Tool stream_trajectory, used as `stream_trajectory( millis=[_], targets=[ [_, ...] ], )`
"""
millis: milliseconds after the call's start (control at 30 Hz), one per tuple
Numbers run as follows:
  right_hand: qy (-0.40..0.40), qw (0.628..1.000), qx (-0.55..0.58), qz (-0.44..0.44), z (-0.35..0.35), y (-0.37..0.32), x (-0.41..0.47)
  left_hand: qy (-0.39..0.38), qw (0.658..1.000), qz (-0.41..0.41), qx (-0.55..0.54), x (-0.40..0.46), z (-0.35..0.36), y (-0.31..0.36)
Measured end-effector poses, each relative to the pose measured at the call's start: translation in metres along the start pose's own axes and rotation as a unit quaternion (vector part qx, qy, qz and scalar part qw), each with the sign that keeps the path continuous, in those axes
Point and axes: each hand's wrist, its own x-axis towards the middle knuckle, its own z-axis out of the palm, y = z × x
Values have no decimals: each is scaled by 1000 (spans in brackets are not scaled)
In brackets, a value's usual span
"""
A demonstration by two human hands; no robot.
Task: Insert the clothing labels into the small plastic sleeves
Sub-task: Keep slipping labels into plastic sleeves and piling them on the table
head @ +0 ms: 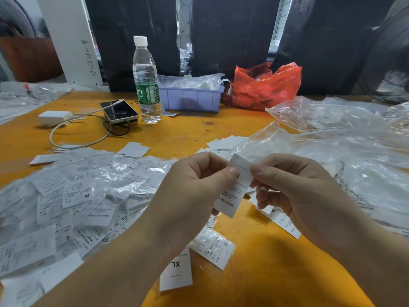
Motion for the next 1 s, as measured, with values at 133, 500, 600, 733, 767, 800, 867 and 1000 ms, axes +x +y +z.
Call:
stream_trajectory(
  millis=[133, 500, 600, 733, 767, 800, 867, 1000],
  targets=[
    [-4, 1000, -2, 3, 0, 0, 0, 3, 1000, 10, 20, 0, -1, 2],
    [-27, 999, -26, 16, 0, -1, 0, 23, 1000, 20, -9, -1, -1, 2],
    [-32, 999, -25, 23, 0, -1, 0, 23, 999, 24, -20, -2, -1, 2],
    [-25, 999, -31, 29, 0, 0, 0, 28, 999, 22, -5, -1, -2, 1],
    [-23, 999, -30, 27, 0, 0, 0, 29, 999, 16, -4, 0, -2, 1],
    [-20, 999, -28, 23, 0, -1, 0, 28, 1000, 8, -3, 0, -3, 1],
    [-13, 1000, -19, 9, 0, -2, 0, 17, 1000, -9, -7, 1, -4, 2],
    [9, 1000, -2, -5, -5, -3, 2, -8, 1000, -10, -6, 2, -6, 2]
  ],
)
